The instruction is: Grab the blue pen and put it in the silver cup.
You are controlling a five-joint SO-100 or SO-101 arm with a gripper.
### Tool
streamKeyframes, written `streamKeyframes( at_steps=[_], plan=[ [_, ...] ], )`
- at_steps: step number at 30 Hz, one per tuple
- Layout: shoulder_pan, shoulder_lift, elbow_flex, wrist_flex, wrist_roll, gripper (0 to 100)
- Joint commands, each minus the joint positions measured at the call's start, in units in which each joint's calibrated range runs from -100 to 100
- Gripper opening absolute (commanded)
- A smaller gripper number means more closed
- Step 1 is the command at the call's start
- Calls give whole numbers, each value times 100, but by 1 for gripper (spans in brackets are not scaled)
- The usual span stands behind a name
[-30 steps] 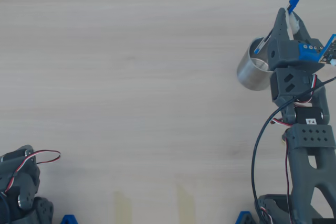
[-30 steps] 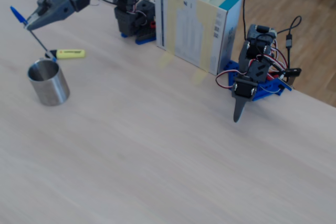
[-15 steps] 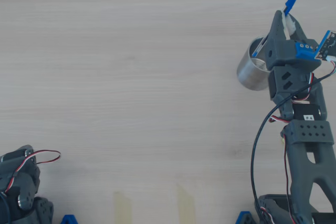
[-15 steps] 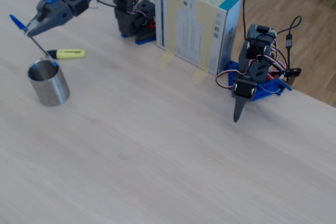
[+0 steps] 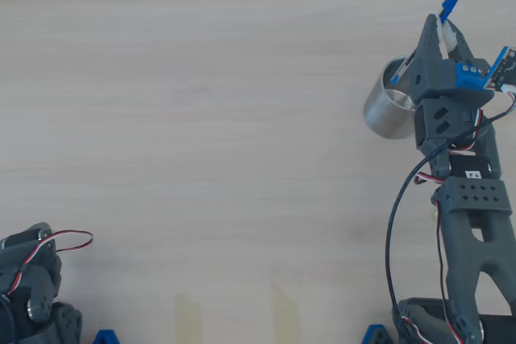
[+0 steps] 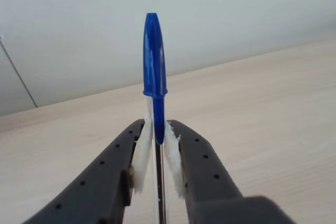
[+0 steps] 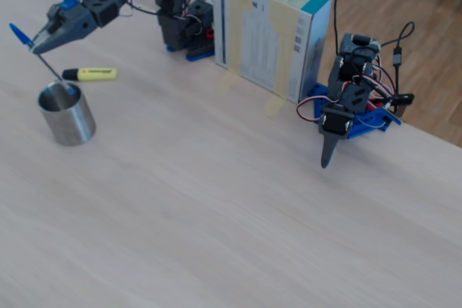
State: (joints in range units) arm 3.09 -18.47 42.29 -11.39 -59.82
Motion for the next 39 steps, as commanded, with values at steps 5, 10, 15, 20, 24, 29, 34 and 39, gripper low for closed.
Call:
streamKeyframes(
  at_steps=[5,10,15,20,24,29,34,39],
  plan=[
    [22,176,-497,-452,73,2],
    [127,309,-506,-701,182,2],
    [171,334,-506,-701,187,2],
    [179,475,-551,-701,291,2],
    [179,675,-787,-701,328,2],
    [179,924,-995,-701,338,2],
    [179,1123,-1041,-701,458,2],
    [179,1256,-1014,-701,473,2]
  ],
)
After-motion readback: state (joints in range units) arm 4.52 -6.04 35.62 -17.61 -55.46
